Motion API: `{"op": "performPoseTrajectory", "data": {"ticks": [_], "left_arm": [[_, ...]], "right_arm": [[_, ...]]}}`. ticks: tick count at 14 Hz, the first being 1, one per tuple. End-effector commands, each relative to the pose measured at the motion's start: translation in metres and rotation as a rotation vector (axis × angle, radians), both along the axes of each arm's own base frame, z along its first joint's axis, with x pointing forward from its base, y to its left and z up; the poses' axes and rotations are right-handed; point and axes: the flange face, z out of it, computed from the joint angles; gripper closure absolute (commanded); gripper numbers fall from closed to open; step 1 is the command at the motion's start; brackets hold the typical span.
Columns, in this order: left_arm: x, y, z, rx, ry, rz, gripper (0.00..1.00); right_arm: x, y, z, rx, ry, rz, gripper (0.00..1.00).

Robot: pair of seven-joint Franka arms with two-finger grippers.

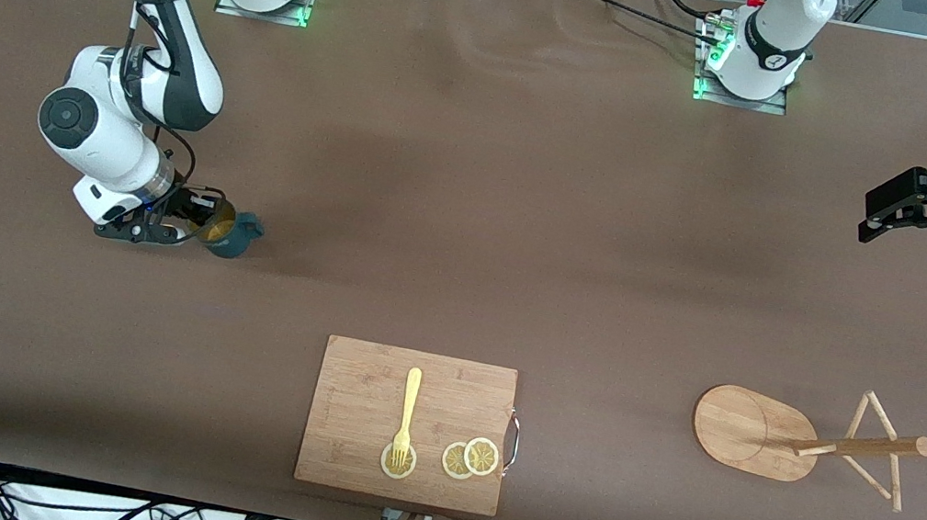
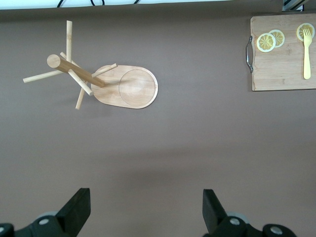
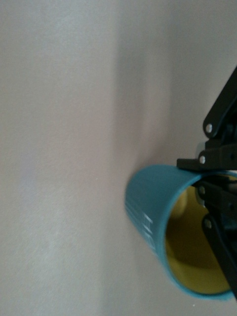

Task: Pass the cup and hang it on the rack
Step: 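Grasp the teal mug rim with the right gripper and carry it toward the table middle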

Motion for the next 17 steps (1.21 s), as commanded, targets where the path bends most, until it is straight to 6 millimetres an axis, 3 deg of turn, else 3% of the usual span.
{"op": "performPoseTrajectory", "data": {"ticks": [1, 3, 5, 6, 7, 9, 11, 14, 17], "left_arm": [[0.002, -0.003, 0.008, 0.008, -0.009, -0.014, 0.0], [0.002, -0.002, 0.008, 0.008, -0.009, -0.014, 0.0], [0.002, -0.002, 0.008, 0.008, -0.009, -0.014, 0.0], [0.002, -0.002, 0.008, 0.008, -0.009, -0.013, 0.0], [0.002, -0.001, 0.008, 0.007, -0.009, -0.013, 0.0], [0.003, -0.002, 0.006, 0.012, -0.008, -0.012, 0.0], [0.007, 0.0, 0.0, 0.024, 0.0, -0.008, 0.0], [0.008, 0.006, -0.001, 0.018, 0.002, -0.006, 0.0], [0.006, 0.002, 0.001, 0.02, 0.0, -0.011, 0.0]], "right_arm": [[0.015, 0.019, 0.025, -0.007, -0.005, 0.034, 1.0], [0.022, 0.063, 0.054, -0.011, 0.037, 0.05, 1.0], [0.027, 0.114, 0.094, -0.026, 0.07, 0.007, 1.0], [0.026, 0.147, 0.112, -0.033, 0.081, -0.01, 1.0], [0.019, 0.195, 0.129, -0.041, 0.079, -0.043, 1.0], [0.005, 0.253, 0.127, -0.039, 0.067, -0.074, 1.0], [-0.006, 0.324, 0.131, 0.031, 0.072, -0.08, 1.0], [-0.016, 0.397, 0.124, 0.115, 0.098, -0.227, 1.0], [-0.04, 0.465, 0.097, 0.123, 0.086, -0.266, 1.0]]}}
